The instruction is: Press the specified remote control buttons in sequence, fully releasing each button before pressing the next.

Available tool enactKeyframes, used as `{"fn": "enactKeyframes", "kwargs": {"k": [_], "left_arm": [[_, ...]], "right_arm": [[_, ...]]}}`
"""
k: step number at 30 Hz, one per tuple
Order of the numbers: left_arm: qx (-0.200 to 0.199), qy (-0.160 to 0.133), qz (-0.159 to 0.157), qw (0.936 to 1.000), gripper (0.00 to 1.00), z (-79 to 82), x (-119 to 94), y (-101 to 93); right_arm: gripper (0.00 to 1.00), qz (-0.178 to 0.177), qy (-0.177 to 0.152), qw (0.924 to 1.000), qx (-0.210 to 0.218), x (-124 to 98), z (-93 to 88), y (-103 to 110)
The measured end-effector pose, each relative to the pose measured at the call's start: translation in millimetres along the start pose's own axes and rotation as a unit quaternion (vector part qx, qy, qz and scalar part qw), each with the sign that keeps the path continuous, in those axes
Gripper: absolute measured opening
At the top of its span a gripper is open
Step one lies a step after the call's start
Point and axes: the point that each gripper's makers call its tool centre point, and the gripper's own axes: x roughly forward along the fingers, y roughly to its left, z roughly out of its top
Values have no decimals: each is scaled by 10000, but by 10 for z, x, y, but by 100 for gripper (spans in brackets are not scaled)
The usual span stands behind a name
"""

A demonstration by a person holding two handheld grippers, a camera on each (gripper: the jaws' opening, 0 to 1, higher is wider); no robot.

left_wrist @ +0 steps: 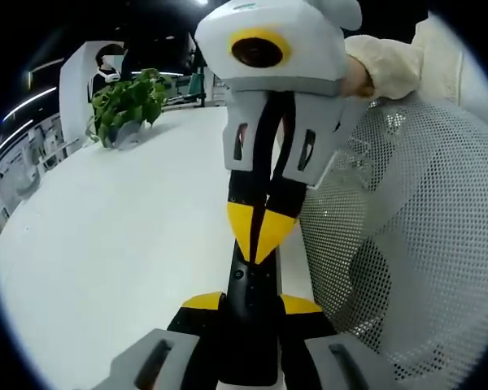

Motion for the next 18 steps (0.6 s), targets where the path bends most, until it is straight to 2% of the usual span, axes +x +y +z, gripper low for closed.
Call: {"fn": "enactKeyframes", "kwargs": {"k": [5, 10, 14, 17, 18], "left_arm": [[-4, -3, -1, 10000, 25, 2, -2, 1], [1, 7, 0, 10000, 25, 2, -5, 1], [-12, -2, -11, 10000, 25, 3, -9, -2], [-9, -2, -13, 10000, 25, 3, -12, -5], [-12, -5, -17, 10000, 25, 4, -13, -5]], "right_arm": [[0, 44, -44, 10000, 5, -4, 4, 7], [1, 273, -184, 9995, -37, -21, 4, 16], [2, 272, -125, 9984, -488, -21, 5, 49], [1, 187, 88, 9978, -631, -52, -75, 0], [1, 154, 34, 9980, -619, -62, -81, -18]]}}
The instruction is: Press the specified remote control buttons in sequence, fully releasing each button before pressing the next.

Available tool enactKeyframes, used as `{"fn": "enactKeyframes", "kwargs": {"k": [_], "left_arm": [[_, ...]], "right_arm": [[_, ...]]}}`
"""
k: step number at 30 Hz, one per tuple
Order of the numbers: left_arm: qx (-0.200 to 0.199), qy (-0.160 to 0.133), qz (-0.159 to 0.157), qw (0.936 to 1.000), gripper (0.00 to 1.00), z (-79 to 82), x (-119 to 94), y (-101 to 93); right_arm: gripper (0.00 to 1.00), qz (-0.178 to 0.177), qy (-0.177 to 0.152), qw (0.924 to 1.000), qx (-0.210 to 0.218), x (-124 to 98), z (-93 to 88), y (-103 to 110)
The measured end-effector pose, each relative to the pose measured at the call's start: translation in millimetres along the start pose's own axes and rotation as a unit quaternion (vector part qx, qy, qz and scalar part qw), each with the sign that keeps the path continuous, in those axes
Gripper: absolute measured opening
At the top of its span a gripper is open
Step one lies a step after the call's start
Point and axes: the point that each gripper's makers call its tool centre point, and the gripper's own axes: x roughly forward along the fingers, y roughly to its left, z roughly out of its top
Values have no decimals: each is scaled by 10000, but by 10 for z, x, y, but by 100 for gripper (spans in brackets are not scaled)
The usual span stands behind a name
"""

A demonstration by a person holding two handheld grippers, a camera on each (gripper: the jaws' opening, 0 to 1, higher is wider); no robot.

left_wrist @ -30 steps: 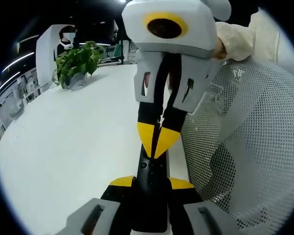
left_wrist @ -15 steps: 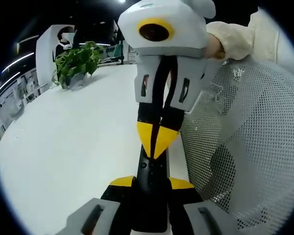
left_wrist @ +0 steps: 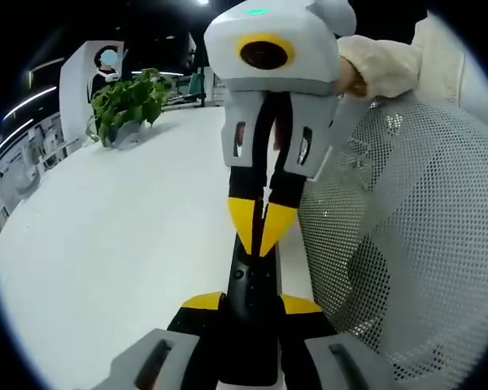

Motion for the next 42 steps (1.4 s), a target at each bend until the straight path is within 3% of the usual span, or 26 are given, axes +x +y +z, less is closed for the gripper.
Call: {"fn": "enactKeyframes", "kwargs": {"k": [23, 28, 33, 37, 42], "left_arm": [[7, -32, -5, 10000, 25, 2, 2, 5], [36, -18, -6, 10000, 25, 0, 4, 0], [36, -10, -18, 10000, 25, -4, 6, 3], [58, 9, -19, 10000, 25, -8, 11, 3], [71, 17, -17, 10000, 25, -11, 13, 2]], "right_arm": [[5, -18, 19, 9993, -386, -28, -70, 3], [5, -51, 178, 9987, -480, -12, -59, 12], [5, 48, -160, 9997, 163, -27, -69, -20], [5, -9, 56, 9997, -221, -18, -54, 0], [6, -6, 39, 9999, -166, -21, -52, -7]]}}
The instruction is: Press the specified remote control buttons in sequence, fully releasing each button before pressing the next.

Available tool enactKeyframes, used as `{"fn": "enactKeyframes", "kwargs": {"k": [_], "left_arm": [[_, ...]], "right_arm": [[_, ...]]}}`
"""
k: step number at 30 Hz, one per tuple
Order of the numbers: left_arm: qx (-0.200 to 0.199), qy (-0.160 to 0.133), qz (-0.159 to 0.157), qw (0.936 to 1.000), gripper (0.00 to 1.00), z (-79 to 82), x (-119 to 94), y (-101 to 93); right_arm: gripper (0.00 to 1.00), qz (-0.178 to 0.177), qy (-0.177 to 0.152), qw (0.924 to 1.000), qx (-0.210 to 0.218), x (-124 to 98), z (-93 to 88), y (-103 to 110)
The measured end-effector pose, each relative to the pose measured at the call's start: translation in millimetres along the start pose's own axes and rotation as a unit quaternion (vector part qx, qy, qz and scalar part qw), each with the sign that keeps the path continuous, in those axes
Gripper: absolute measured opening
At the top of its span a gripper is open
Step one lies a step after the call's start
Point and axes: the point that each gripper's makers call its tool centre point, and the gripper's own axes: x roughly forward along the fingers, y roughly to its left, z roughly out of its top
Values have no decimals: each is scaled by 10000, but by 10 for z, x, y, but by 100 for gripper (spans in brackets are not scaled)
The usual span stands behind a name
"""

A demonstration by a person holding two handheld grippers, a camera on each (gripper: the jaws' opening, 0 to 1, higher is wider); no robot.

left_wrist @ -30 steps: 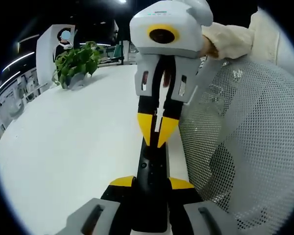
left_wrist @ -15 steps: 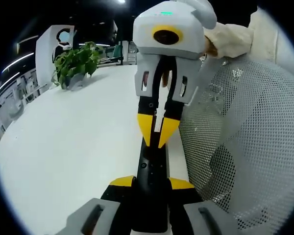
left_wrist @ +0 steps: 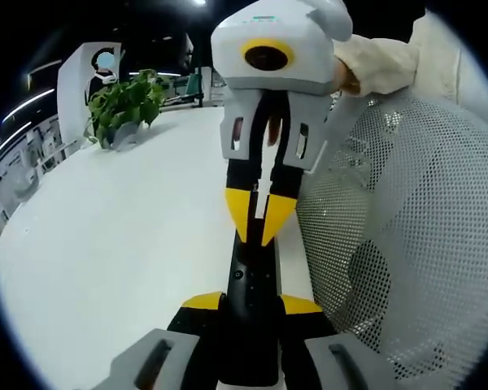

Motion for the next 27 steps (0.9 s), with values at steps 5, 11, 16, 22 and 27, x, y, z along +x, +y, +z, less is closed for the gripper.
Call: {"fn": "enactKeyframes", "kwargs": {"k": [5, 11, 16, 22, 27], "left_arm": [[4, -5, -2, 10000, 25, 1, 0, -4], [1, -15, -6, 10000, 25, 2, 1, -6], [13, -18, -6, 10000, 25, 5, -2, -9], [18, -21, -12, 10000, 25, 12, 4, -9], [5, -21, -13, 10000, 25, 11, 4, -8]], "right_arm": [[7, -19, -11, 10000, 8, 8, 13, 2], [8, -42, 19, 9999, -99, 16, 19, 4], [8, -81, -3, 9998, -194, 17, 22, 20], [8, -95, 280, 9987, -404, 42, 40, 19], [8, -105, 238, 9994, -206, 36, 24, 8]]}}
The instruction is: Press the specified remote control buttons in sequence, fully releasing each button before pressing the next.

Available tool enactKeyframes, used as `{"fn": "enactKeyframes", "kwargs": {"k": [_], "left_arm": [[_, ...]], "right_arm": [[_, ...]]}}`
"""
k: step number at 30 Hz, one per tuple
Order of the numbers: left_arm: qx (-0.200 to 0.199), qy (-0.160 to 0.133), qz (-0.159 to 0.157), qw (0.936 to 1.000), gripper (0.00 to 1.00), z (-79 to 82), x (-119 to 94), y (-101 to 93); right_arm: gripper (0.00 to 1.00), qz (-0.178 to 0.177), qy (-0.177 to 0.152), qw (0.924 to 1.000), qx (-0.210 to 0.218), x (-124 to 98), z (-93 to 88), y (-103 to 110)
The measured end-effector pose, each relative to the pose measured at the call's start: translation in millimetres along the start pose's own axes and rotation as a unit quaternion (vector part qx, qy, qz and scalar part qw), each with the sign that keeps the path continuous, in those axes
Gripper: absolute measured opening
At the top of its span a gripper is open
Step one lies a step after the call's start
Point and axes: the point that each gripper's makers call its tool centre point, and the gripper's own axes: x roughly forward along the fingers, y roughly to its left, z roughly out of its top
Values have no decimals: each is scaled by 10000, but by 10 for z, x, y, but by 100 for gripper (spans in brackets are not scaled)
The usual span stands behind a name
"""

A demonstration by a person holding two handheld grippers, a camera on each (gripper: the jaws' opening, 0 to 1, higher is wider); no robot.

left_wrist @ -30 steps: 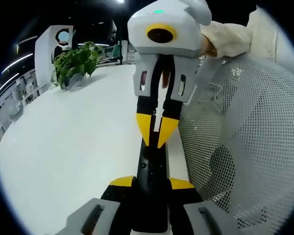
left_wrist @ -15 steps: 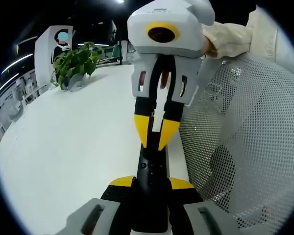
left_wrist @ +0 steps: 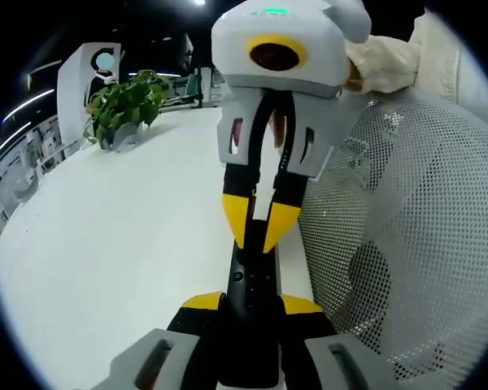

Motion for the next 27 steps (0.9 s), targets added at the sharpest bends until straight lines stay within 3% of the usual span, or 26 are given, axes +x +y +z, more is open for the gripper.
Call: {"fn": "enactKeyframes", "kwargs": {"k": [6, 7, 10, 13, 15, 27], "left_arm": [[-4, 3, -5, 10000, 25, 2, 1, 3], [-4, 6, -4, 10000, 25, 3, 1, 4], [-16, 14, 0, 10000, 25, 5, 4, 5], [-27, 15, -4, 10000, 25, 9, 8, 3], [-34, 12, 3, 10000, 25, 9, 8, 1], [-17, -33, -12, 10000, 25, 13, 4, -6]], "right_arm": [[8, 59, 37, 9998, 161, 0, 1, -19], [8, 80, -206, 9988, 442, -3, 13, -18], [8, 114, -718, 9946, 740, -25, 8, -32], [8, 121, -311, 9986, 418, -20, 9, -16], [8, 26, -259, 9996, 62, -17, 21, -4], [9, 39, -280, 9996, 29, -11, 40, -4]]}}
